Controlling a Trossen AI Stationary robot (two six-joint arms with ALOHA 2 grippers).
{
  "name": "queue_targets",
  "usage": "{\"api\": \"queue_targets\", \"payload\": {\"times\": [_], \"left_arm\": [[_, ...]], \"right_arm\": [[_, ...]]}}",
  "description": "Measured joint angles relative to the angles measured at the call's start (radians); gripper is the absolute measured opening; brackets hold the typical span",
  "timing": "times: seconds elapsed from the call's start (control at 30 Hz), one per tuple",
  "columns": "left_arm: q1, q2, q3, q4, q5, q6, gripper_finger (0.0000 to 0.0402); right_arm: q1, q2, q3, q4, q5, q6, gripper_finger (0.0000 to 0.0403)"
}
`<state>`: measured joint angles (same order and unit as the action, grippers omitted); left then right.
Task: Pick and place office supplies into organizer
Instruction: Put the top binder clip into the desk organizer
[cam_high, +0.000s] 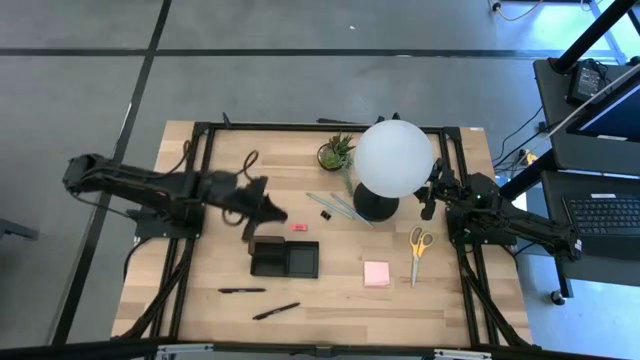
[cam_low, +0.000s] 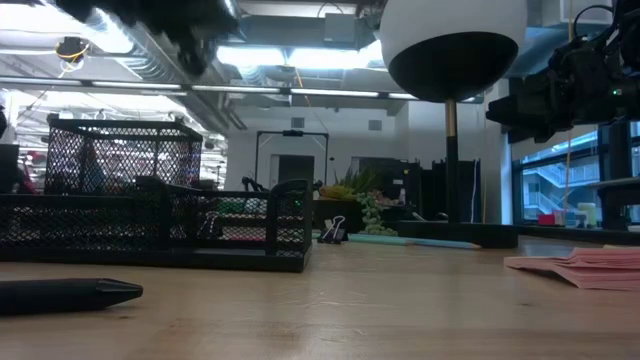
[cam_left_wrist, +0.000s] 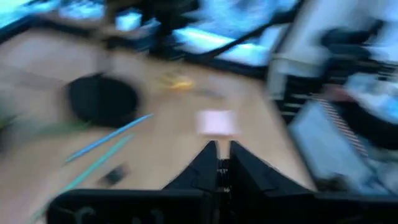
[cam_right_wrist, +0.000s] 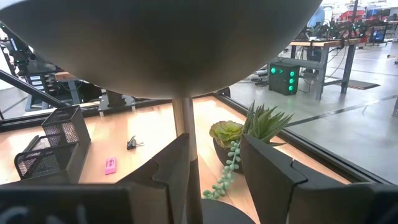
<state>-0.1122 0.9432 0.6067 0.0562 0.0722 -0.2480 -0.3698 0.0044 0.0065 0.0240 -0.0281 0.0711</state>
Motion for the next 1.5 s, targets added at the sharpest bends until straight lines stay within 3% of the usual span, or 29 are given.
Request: {"api": "queue_targets", "payload": {"times": [0.17,0.33,0.53,0.67,1.1,1.5], "left_arm": [[-0.221,0.004,0.0,0.045,-0.208,0.146,0.0022],[-0.418,0.02,-0.039,0.107,-0.44,0.155,0.0022],[-0.571,0.101,-0.18,0.379,-0.623,0.101,0.0022],[-0.619,0.179,-0.243,0.522,-0.638,0.074,0.0022],[-0.652,0.439,-0.256,0.524,-0.707,-0.076,0.0022],[-0.652,0.496,-0.254,0.526,-0.737,-0.061,0.0022]], "right_arm": [[0.0,0.0,0.0,0.0,0.0,0.004,0.0145],[0.0,0.0,0.0,0.0,0.0,0.008,0.0145],[0.0,0.0,0.0,0.0,0.0,0.03,0.0145],[0.0,0.0,0.0,0.0,0.0,0.033,0.0145],[0.0,0.0,0.0,0.0,0.0,0.034,0.0145],[0.0,0.0,0.0,0.0,0.0,0.055,0.0145]]}}
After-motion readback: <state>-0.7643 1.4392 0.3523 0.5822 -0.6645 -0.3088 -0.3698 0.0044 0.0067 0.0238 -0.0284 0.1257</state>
